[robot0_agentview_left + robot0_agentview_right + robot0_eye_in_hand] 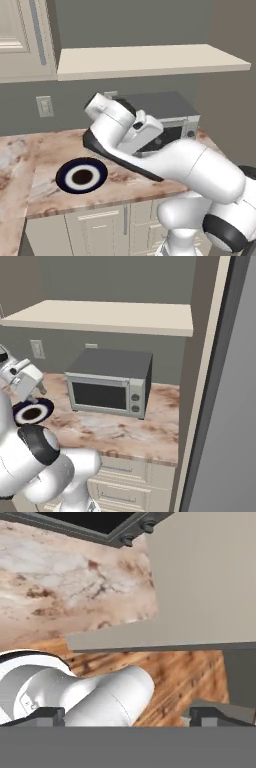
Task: Pull the toaster oven rack outwards. Pick up the baguette from the plate and place it on the toaster oven rack. Close the toaster oven door fully and set the temperature to the lowest setting.
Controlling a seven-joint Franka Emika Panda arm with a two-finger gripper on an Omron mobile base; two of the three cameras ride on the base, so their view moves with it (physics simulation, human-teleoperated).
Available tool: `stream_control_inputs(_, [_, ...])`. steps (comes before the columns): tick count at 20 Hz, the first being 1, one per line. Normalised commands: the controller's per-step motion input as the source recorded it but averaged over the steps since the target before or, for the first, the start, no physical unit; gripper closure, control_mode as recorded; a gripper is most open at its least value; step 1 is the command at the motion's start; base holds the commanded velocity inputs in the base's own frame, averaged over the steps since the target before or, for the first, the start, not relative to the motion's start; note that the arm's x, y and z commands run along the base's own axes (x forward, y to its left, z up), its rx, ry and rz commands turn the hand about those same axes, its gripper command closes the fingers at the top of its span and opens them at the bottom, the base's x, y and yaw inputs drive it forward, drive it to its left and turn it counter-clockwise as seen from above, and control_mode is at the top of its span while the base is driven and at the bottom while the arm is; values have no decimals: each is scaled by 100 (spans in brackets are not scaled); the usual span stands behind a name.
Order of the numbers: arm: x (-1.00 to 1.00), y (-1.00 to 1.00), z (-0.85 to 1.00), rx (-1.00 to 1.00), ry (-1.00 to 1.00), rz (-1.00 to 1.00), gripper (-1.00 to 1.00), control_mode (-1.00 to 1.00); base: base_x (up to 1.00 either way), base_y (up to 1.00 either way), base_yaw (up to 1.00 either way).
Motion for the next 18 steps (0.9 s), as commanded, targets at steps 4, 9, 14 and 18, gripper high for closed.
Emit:
stream_control_inputs(4, [-1,-89,29,45,-8,7,-100,-100,0,0,0])
stream_control_inputs(9, [-17,-66,8,46,-16,1,-100,-100,0,0,0])
stream_control_inputs(14, [-6,-59,8,43,-21,0,-100,-100,0,0,0])
stream_control_inputs(18, [-2,-47,3,41,-21,0,-100,-100,0,0,0])
